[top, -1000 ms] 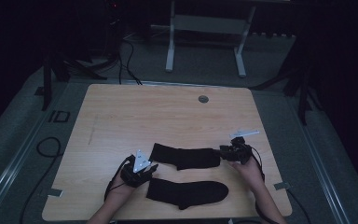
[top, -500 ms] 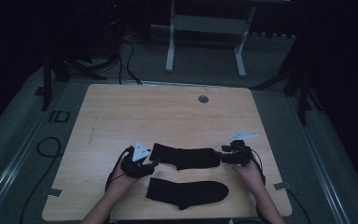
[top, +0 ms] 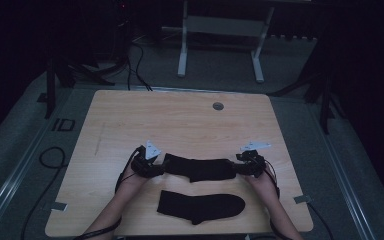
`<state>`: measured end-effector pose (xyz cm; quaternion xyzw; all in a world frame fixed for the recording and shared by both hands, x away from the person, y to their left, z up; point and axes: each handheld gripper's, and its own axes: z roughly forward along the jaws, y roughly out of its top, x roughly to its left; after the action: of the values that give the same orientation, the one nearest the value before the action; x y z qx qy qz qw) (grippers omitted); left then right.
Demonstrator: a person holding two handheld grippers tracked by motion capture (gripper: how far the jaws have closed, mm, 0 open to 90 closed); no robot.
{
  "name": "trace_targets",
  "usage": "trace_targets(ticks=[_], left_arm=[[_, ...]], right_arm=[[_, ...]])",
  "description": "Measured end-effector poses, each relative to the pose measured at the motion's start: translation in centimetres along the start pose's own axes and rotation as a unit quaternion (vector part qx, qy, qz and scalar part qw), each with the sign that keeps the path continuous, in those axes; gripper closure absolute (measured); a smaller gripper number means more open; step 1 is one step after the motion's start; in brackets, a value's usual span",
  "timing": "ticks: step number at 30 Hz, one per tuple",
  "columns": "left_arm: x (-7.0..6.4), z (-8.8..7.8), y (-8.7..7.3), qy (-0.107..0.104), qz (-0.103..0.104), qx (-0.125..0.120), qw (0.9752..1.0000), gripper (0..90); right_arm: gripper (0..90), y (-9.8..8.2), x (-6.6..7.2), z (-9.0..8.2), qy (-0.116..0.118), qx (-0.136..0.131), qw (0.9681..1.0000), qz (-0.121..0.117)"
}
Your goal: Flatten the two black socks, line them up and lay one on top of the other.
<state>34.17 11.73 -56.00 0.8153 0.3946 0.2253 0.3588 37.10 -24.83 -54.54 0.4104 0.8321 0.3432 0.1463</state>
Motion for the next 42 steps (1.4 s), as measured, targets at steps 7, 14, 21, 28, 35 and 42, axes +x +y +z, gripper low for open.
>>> trace_targets(ticks=[7,14,21,28,35,42], left_arm=[[0.2,0.9,0.2,-0.017,-0.001,0.017,0.9997,48.5],[-0.1,1.5,0.5,-0.034,0.000,0.031,0.9990,57.7],[-0.8,1.6,0.9,-0.031,0.016,0.041,0.9986,68.6],[-1.2,1.6,0.9,-0.038,0.007,0.037,0.9985,84.2],[-1.2,0.4,0.7,-0.052,-0.019,0.006,0.9985,85.8],[-2.2,-2.3,2.1,-0.056,0.000,-0.022,0.9982,85.9]], right_arm=[[50.9,0.1,0.8,1.0,-0.008,0.012,0.9996,-0.022],[72.1,-0.1,1.3,1.3,-0.001,0.022,0.9990,-0.038],[84.7,0.1,1.8,1.4,0.004,0.028,0.9980,-0.057],[85.8,0.0,1.6,1.2,0.003,0.025,0.9984,-0.050],[86.4,0.4,1.4,-0.1,0.006,0.001,0.9988,-0.048],[86.5,0.9,1.9,-2.2,0.009,-0.021,0.9982,-0.055]])
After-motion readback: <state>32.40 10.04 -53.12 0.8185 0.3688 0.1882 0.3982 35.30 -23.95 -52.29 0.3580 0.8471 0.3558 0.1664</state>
